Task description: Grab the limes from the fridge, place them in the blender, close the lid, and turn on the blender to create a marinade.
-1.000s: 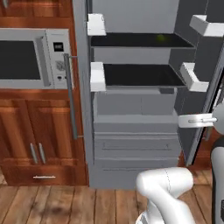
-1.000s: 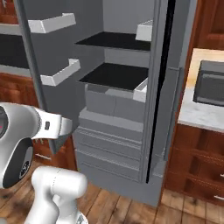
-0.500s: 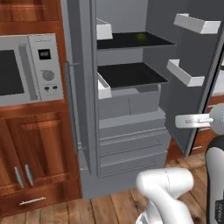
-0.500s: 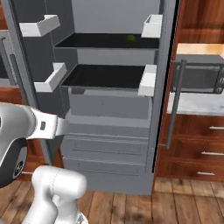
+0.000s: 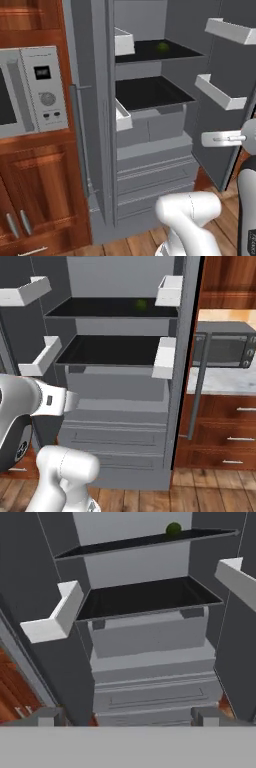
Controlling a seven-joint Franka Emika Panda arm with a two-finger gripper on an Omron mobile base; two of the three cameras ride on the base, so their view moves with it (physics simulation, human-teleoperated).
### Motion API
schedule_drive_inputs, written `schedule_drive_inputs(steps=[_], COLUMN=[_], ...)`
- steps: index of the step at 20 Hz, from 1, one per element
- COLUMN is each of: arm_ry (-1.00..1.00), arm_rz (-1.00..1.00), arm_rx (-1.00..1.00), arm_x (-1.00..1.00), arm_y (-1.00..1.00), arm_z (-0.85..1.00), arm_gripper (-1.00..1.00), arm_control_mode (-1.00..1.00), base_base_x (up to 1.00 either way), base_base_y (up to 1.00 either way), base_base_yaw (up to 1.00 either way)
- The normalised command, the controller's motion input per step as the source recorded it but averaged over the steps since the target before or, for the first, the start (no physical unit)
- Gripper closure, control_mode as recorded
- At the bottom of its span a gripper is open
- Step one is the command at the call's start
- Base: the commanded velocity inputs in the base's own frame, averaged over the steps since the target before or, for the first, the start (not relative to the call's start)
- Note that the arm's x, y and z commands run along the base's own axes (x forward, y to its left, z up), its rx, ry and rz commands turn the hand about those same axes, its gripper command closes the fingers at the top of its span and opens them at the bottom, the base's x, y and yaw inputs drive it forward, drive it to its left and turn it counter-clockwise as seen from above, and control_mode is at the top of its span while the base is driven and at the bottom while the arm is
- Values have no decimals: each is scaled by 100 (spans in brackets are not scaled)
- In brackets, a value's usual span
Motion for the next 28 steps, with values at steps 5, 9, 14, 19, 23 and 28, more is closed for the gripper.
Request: schedule_drive_inputs(steps=[5, 9, 14, 19, 23, 28], arm_ry=[0, 0, 0, 0, 0, 0], arm_rz=[0, 0, 0, 0, 0, 0], arm_rx=[0, 0, 0, 0, 0, 0], arm_x=[0, 0, 0, 0, 0, 0], arm_y=[0, 0, 0, 0, 0, 0], arm_z=[0, 0, 0, 0, 0, 0], arm_gripper=[-100, -100, -100, -100, -100, -100], arm_control_mode=[100, 100, 100, 100, 100, 100], base_base_x=[59, 64, 70, 53, 48, 57], base_base_y=[-4, -6, -5, -41, -35, -2], base_base_yaw=[-7, -4, -5, -3, -2, -6])
